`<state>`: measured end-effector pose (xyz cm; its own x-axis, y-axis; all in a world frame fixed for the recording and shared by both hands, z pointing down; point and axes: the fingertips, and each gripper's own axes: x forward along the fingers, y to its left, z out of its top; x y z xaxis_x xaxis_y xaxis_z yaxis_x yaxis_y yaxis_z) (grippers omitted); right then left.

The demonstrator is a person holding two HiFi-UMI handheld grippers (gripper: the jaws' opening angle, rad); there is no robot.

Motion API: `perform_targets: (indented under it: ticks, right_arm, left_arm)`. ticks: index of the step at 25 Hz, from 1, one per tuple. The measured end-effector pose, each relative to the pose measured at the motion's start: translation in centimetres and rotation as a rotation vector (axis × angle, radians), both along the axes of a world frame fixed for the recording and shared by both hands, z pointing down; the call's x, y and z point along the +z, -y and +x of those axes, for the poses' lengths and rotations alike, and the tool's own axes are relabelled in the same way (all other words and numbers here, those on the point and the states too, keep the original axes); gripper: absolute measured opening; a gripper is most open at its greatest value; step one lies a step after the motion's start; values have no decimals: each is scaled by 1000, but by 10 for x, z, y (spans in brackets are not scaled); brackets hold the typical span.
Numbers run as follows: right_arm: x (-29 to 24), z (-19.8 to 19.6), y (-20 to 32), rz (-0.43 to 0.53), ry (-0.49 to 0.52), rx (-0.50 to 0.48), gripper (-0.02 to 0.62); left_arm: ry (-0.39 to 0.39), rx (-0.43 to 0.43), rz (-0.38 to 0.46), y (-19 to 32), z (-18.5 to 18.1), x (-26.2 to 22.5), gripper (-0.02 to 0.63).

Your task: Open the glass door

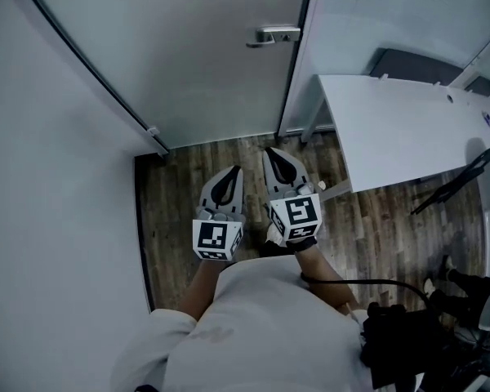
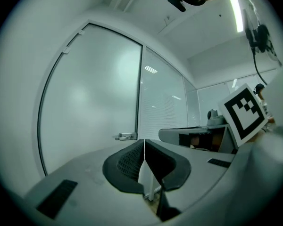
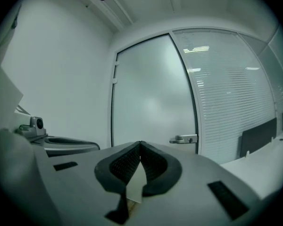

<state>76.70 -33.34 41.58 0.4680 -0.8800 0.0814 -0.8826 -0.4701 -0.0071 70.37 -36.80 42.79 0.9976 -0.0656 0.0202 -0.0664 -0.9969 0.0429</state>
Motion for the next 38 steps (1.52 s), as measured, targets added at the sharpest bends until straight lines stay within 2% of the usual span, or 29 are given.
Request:
perform_targets:
  ticks: [6, 11, 15, 20, 25, 33, 38]
  right_arm:
    - [21, 78, 1, -15, 53, 10, 2]
    - [35, 134, 12, -28, 100, 54, 2]
    - [45, 191, 25, -42, 100, 140, 2]
    - [26, 253, 54, -88, 23, 214, 2]
    - [9, 295, 78, -41, 8, 254, 2]
    - [10, 329, 115, -65, -2, 252, 2]
    - [22, 342, 115, -89, 29, 271, 2]
  left_arm:
    - [13, -32, 0, 15, 90, 4, 9]
    - [47, 17, 19, 30, 153, 11, 9]
    - [60, 104, 5, 47, 215, 25, 9]
    - [26, 205, 13, 83, 284, 13, 9]
    - [43, 288, 1, 117, 343, 7, 9]
    - [136, 345, 99, 156, 409, 36, 9]
    - [199, 339, 266, 173, 442, 57, 9]
